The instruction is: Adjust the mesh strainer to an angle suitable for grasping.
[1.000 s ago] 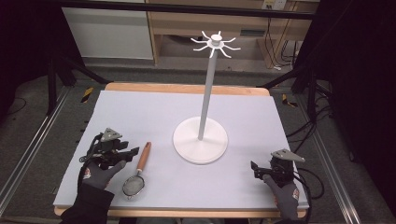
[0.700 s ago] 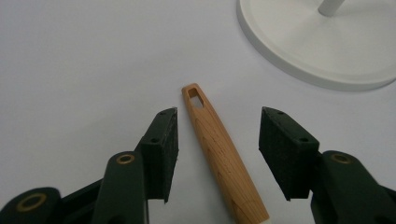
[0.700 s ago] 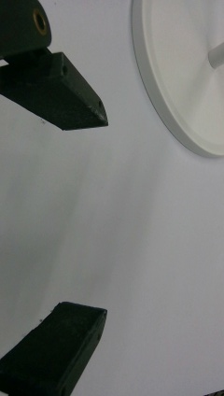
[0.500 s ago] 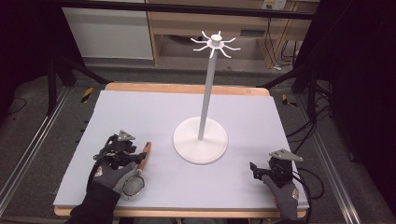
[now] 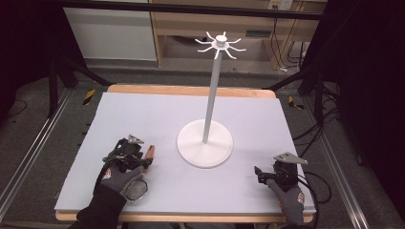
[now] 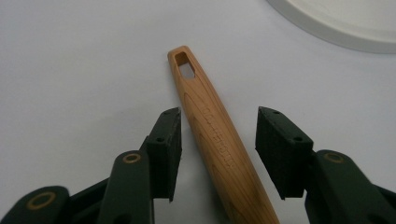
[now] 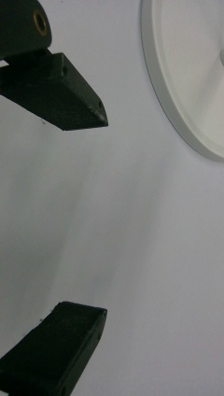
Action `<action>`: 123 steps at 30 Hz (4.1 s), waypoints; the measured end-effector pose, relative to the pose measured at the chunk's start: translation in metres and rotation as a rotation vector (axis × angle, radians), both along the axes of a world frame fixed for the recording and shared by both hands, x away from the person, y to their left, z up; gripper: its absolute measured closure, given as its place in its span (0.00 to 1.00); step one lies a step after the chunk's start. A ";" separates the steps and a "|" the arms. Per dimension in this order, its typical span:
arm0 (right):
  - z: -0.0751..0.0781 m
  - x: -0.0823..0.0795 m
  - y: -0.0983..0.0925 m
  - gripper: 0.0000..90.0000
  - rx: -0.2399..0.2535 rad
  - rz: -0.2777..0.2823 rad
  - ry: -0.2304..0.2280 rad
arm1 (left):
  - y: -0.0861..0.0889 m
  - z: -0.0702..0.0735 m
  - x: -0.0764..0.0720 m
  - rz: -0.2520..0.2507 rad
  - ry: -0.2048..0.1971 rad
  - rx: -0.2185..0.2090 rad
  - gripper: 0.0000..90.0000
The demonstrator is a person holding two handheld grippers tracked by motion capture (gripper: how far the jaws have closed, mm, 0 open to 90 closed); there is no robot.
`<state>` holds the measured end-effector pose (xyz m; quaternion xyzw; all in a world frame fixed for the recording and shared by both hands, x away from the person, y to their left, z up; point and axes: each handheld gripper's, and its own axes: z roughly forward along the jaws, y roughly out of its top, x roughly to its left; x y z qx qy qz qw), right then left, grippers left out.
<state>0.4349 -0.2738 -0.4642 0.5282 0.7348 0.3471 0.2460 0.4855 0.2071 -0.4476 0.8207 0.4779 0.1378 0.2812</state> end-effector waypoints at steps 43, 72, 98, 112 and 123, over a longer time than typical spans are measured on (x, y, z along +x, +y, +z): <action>-0.001 0.001 0.001 0.09 0.000 0.007 0.009 | -0.010 -0.002 0.003 -0.050 0.065 0.044 0.64; -0.001 0.002 0.002 0.09 -0.003 0.018 0.018 | -0.014 -0.004 0.010 0.002 0.095 0.059 0.75; -0.001 0.003 0.002 0.09 0.000 0.017 0.024 | -0.013 -0.005 0.012 0.014 0.109 0.072 0.78; -0.001 0.002 0.001 0.09 -0.002 0.015 0.023 | -0.004 0.035 -0.005 -0.007 -0.025 -0.008 0.78; -0.001 0.002 0.001 0.09 0.002 0.010 0.024 | -0.001 0.061 -0.020 0.004 -0.166 -0.081 0.78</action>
